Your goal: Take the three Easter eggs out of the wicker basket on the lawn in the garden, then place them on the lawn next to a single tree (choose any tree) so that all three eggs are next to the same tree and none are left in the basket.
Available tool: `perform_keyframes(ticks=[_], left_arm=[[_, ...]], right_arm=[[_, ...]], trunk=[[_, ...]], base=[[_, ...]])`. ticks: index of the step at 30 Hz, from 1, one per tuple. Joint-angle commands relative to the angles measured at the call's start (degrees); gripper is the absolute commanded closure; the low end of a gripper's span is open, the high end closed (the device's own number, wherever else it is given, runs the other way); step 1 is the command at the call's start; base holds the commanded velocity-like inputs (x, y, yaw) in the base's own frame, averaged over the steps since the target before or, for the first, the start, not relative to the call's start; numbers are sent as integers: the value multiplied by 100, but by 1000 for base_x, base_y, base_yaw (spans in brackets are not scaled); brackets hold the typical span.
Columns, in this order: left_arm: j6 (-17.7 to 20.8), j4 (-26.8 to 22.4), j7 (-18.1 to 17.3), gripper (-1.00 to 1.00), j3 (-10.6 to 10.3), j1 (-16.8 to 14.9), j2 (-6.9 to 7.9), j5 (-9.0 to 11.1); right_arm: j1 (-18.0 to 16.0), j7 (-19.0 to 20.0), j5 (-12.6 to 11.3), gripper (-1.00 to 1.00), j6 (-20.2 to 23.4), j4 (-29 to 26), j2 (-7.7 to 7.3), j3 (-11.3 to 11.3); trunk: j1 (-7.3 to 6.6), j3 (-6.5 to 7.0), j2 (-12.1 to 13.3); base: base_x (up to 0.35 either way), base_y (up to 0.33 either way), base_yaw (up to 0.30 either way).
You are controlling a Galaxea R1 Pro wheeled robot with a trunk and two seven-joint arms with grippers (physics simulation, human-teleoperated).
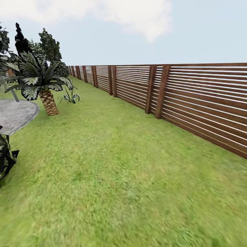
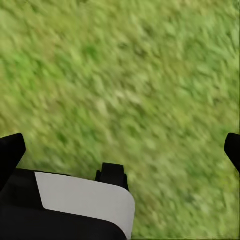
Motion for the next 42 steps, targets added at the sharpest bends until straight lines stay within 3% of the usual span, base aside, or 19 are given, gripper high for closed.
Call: perform_keyframes(ticks=[1, 6, 26, 42], left_arm=[[9, 7, 14, -100, 46, -8, -1, -26], [10, 7, 14, -100, 46, -8, -1, -26], [7, 7, 22, -100, 46, -8, 1, -26], [2, 10, 27, -100, 46, -8, 1, -26]], right_arm=[[-5, 2, 29, -100, -25, 10, -1, 12], [-5, 2, 15, -100, -25, 10, -6, 12], [-5, 2, 25, -100, -25, 10, -11, 9], [-5, -2, 24, -100, -25, 10, -8, 4]], trunk=[[3, -5, -3], [3, -5, -3], [3, -8, -3], [3, -40, -3]], base=[[315, 0, 289], [315, 0, 246], [315, -59, 15], [315, -102, 139]])
